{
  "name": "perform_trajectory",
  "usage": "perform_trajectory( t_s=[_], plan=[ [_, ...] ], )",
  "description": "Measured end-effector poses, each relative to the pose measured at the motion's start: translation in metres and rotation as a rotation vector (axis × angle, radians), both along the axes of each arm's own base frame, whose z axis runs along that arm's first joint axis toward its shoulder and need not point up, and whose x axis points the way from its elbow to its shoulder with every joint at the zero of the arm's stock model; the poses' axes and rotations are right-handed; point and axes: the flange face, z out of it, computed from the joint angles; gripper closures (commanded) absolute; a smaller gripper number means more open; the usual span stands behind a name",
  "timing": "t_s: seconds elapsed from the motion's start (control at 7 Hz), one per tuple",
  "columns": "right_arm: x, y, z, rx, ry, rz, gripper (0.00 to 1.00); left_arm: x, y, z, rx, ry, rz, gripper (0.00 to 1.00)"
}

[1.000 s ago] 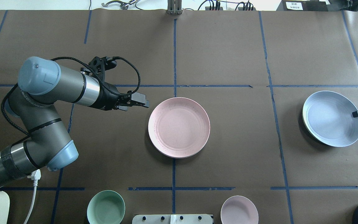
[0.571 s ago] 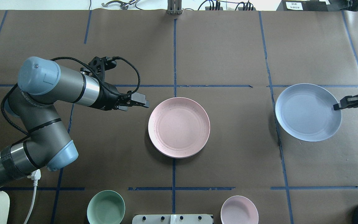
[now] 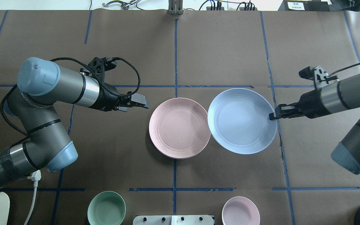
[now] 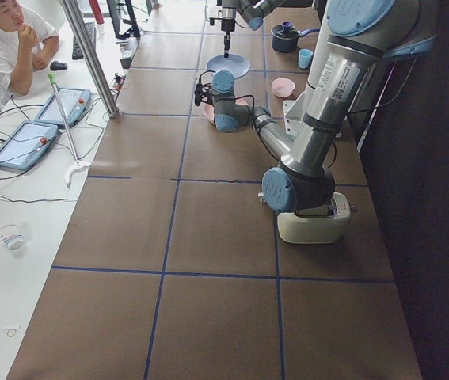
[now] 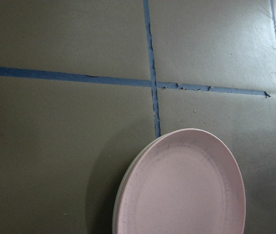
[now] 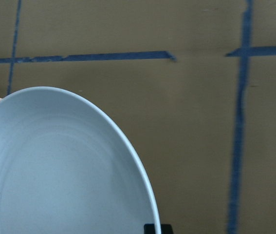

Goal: Stack three plates with pink and blue
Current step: 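Carry the light blue plate with the right gripper onto the pink plate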

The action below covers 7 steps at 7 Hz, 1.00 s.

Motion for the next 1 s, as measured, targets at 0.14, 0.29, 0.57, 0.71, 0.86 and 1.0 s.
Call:
perform_trajectory(
  t_s=[0.14, 0.29, 0.57, 0.71, 0.86, 1.0],
  plan=[
    [-0.048, 0.016, -0.029, 0.001, -0.003, 0.021, 1.0, -0.001, 0.0, -0.001, 0.001, 0.002, -0.001, 0.0],
    [-0.082, 0.022, -0.056, -0.006, 0.016, 0.029, 0.99, -0.002, 0.0, -0.002, 0.002, 0.003, -0.002, 0.0],
    [-0.124, 0.024, -0.086, -0.072, 0.064, 0.064, 1.0, -0.003, 0.0, -0.002, 0.003, 0.004, -0.003, 0.0],
    [-0.139, 0.021, -0.091, -0.117, 0.074, 0.093, 1.0, -0.003, 0.0, -0.002, 0.003, 0.004, -0.003, 0.0],
    [-0.152, 0.015, -0.099, -0.15, 0.079, 0.116, 0.93, -0.003, 0.0, -0.002, 0.003, 0.004, -0.003, 0.0],
    [-0.159, 0.01, -0.106, -0.185, 0.078, 0.142, 0.01, -0.003, 0.0, -0.002, -0.001, 0.006, -0.004, 0.0]
  ],
)
